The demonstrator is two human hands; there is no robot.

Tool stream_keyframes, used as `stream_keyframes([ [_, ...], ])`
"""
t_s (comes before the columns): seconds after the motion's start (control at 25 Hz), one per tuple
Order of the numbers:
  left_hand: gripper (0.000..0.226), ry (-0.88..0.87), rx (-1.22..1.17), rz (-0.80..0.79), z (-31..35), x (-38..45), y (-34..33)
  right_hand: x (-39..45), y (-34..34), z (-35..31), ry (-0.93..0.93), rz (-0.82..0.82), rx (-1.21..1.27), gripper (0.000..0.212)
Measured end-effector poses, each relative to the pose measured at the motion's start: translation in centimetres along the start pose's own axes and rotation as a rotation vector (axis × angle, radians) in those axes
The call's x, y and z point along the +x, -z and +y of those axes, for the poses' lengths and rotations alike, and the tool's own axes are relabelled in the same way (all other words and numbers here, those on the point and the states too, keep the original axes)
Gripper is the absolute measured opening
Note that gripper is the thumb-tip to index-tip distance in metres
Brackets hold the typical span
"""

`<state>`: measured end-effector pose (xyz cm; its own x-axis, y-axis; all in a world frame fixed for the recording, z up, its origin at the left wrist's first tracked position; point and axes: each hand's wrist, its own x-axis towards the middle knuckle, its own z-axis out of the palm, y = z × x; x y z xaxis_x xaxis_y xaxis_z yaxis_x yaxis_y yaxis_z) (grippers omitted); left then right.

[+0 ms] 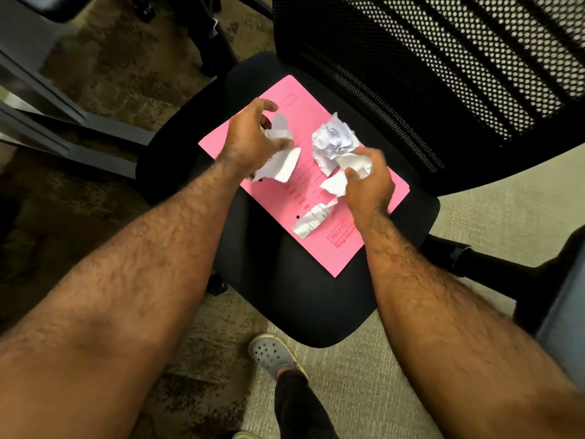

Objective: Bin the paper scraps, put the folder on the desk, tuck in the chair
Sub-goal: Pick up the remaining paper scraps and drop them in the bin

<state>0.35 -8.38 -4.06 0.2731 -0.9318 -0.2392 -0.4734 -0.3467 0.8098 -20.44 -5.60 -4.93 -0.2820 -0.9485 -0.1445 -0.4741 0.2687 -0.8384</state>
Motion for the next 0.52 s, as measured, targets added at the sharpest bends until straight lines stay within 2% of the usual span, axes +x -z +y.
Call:
stream_keyframes([
  [0.12,0.050,0.160,-0.249,0.070,0.2,-1.1,0.6,0.1,0.1,-0.9,-0.181,0.075,0.088,0.038],
  [0.24,0.041,0.268,-0.441,0.071,-0.1,-2.1,0.3,0.0,0.3,-1.4,-0.311,0.022,0.143,0.038],
  [0.4,0.043,0.334,-0.656,0.032,-0.3,-3.7,-0.1,0.1,1.0,-2.7,-0.361,0.011,0.227,0.041],
  [0.52,0.044,0.339,-0.715,0.018,0.0,-4.4,-0.2,0.1,1.7,-4.1,-0.372,0.019,0.342,0.040],
])
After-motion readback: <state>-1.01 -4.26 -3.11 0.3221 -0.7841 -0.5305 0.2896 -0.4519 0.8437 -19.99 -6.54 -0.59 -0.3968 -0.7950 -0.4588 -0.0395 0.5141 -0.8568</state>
